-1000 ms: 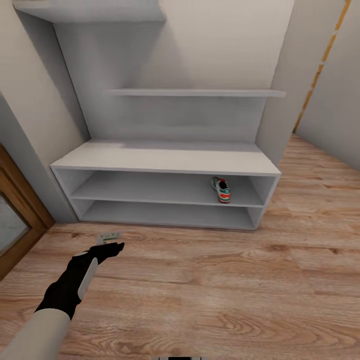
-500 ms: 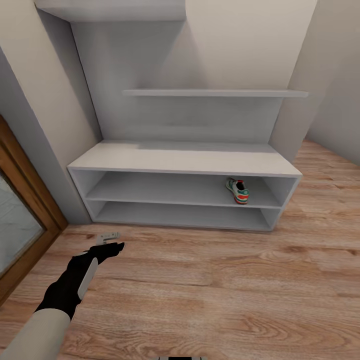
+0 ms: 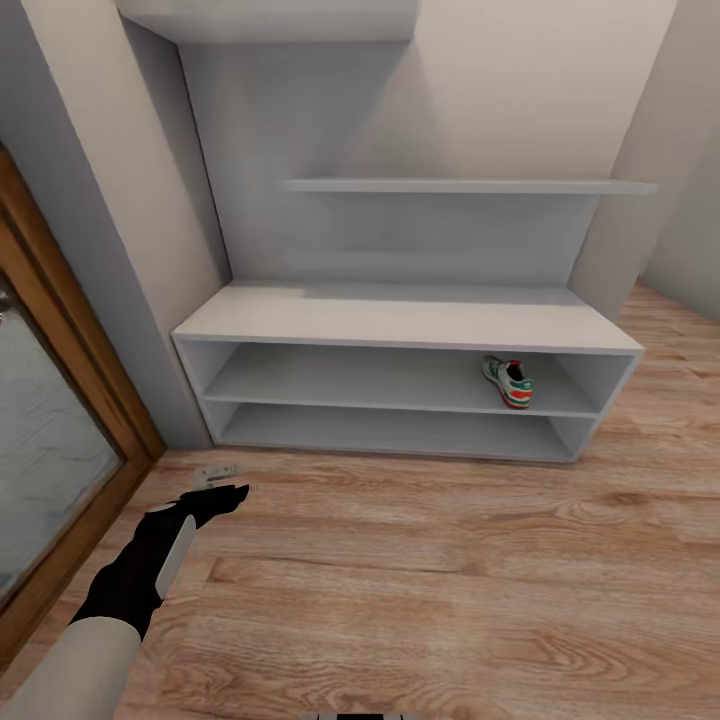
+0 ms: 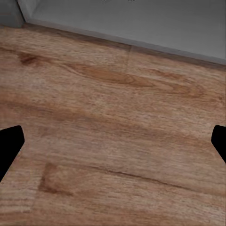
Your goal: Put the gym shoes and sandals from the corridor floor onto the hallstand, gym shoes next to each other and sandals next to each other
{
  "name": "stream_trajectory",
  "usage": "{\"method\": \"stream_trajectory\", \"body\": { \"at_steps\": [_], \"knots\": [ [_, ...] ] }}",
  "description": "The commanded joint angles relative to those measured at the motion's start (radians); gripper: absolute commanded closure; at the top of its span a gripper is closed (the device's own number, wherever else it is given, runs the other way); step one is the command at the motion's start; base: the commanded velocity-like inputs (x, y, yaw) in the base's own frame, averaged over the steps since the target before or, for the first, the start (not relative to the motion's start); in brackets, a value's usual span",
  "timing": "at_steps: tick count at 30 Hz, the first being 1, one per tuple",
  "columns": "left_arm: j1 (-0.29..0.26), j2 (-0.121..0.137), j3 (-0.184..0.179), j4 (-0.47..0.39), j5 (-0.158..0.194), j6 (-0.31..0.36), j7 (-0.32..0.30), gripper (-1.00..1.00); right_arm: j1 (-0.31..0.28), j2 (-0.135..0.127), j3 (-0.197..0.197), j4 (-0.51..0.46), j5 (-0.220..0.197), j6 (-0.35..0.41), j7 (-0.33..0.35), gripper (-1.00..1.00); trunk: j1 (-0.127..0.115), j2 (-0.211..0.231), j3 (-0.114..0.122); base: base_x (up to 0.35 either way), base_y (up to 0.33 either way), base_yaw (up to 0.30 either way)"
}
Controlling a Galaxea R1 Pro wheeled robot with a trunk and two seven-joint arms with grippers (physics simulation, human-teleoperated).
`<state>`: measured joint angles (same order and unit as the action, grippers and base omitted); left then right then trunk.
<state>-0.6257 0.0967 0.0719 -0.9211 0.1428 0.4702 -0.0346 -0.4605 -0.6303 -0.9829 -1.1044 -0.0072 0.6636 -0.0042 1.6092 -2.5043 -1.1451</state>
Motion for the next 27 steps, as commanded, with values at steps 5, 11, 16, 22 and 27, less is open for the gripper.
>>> {"method": "stream_trajectory", "body": {
  "at_steps": [5,11,16,22,27],
  "knots": [
    [0.0,0.0,0.002,-0.001,0.008,0.005,-0.002,-1.0,-0.001,0.0,0.0,-0.002,-0.004,0.007,-0.005,1.0,0.0,0.0,-0.001,0.0,0.35,0.0],
    [0.0,0.0,0.0,-0.001,0.008,0.005,-0.002,-1.0,-0.001,0.0,0.0,-0.002,-0.004,0.007,-0.005,1.0,0.0,0.0,-0.001,0.0,0.35,0.0],
    [0.0,0.0,0.001,-0.001,0.008,0.005,-0.002,-1.0,-0.001,0.0,0.0,-0.002,-0.004,0.007,-0.005,1.0,0.0,0.0,-0.001,0.0,0.35,0.0],
    [0.0,-0.001,-0.002,-0.006,0.009,0.001,-0.182,-1.0,-0.001,0.01,0.001,-0.002,-0.002,0.007,-0.004,1.0,0.0,0.0,-0.001,0.0,0.117,0.0],
    [0.001,0.055,0.0,0.007,0.003,-0.152,-0.771,-1.0,-0.001,0.023,0.001,-0.002,-0.001,0.007,-0.002,1.0,0.0,0.0,-0.001,0.0,0.008,0.0]
  ]
}}
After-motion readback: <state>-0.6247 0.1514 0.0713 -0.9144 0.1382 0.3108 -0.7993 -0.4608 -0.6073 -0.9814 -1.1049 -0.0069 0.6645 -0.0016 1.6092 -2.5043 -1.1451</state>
